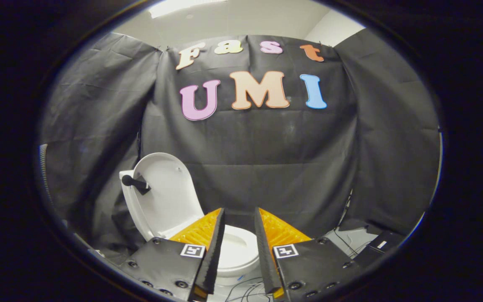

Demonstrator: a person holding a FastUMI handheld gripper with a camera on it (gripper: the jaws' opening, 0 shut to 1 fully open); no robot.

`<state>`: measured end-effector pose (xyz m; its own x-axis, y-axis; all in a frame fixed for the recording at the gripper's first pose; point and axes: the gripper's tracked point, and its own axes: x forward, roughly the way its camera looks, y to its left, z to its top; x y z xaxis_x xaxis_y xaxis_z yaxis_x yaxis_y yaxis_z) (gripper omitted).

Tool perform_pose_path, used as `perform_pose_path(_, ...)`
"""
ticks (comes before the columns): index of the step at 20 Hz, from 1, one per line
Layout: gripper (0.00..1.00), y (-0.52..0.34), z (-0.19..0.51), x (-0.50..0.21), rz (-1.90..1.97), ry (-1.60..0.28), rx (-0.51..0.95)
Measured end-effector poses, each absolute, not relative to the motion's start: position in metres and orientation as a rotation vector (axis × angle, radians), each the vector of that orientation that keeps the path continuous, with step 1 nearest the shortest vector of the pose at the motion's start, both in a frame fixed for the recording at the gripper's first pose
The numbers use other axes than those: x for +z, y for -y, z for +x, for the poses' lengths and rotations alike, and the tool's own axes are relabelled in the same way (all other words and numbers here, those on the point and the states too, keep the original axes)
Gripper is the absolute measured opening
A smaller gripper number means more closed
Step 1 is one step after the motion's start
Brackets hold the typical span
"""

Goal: Open the toilet lid.

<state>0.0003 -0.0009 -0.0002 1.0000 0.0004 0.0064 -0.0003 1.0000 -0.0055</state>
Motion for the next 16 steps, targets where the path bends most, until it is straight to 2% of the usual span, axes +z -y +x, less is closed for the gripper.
perform_pose_path(8,0.45,0.001,-0.003,0.001,-0.008,0.012,0.002)
perform_pose_path(16,0.92,0.002,-0.004,0.003,-0.009,0.002,0.001)
